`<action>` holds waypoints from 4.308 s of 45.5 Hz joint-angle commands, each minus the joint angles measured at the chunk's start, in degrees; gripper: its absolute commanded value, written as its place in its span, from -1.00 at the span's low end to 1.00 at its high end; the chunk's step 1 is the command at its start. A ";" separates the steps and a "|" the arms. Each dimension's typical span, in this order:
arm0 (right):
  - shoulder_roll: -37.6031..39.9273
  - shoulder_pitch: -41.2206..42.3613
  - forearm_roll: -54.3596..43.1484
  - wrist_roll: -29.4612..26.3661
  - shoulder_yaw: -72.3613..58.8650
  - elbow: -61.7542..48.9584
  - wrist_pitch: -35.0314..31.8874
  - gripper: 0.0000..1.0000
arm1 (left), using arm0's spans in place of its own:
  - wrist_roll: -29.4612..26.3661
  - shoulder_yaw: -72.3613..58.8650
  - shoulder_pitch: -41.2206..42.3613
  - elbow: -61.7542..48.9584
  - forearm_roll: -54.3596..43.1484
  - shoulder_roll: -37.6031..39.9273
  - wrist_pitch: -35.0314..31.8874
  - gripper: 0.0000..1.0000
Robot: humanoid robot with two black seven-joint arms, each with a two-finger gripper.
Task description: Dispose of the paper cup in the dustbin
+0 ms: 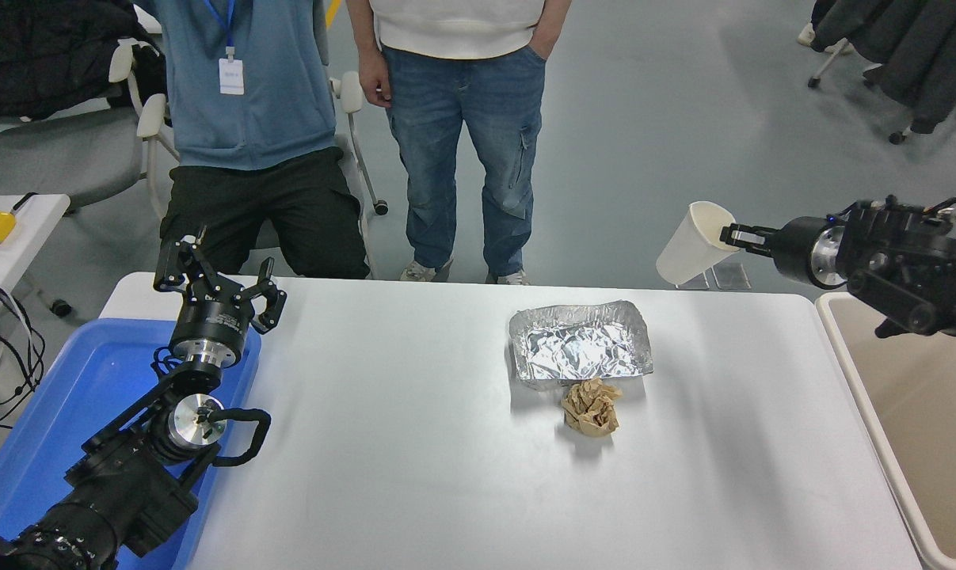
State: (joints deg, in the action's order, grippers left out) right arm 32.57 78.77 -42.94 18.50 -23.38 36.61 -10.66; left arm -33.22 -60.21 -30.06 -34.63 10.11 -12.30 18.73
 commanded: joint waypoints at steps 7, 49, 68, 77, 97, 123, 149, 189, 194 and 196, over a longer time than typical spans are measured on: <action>11.99 13.94 0.22 -0.13 -0.26 11.81 -10.17 -1.00 | 0.00 0.00 0.00 0.00 0.09 0.00 -0.01 1.00; 31.76 1.39 -3.47 0.40 0.18 4.88 -7.01 -1.00 | 0.00 0.00 0.00 0.00 0.00 0.00 -0.01 1.00; 29.66 -24.62 10.58 2.07 3.34 -3.29 6.44 -1.00 | -0.09 0.00 0.00 0.00 0.00 0.00 -0.01 1.00; 24.39 -34.82 15.69 1.98 7.12 -12.77 9.16 -1.00 | 0.00 0.00 0.00 0.00 0.00 0.00 -0.01 1.00; 2.33 -47.04 23.95 1.19 8.71 -39.77 10.30 -1.00 | 0.00 0.00 0.00 0.00 0.00 0.00 -0.01 1.00; -6.20 -47.40 25.27 -3.03 11.96 -40.56 17.51 -1.00 | 0.00 0.00 0.00 0.00 0.00 0.00 -0.01 1.00; -6.20 -46.43 25.36 -3.20 14.68 -40.30 19.10 1.00 | -0.09 0.00 0.00 0.00 0.00 0.00 -0.01 1.00; -6.11 -44.67 25.36 -3.20 16.53 -40.39 19.10 1.00 | -0.09 0.00 0.09 0.00 0.00 -0.09 -0.09 1.00; -6.20 -42.92 27.64 -3.20 20.56 -40.30 19.01 1.00 | -0.09 0.00 0.09 0.00 0.00 -0.09 -0.01 1.00; -6.29 -41.43 29.22 -3.20 23.11 -39.60 18.75 1.00 | -0.09 0.00 0.09 0.00 0.00 -0.09 -0.01 1.00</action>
State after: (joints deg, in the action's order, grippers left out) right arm 26.45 34.28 -17.01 15.29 -5.95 -3.79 8.43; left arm -33.32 -60.21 -29.98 -34.63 10.10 -12.39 18.71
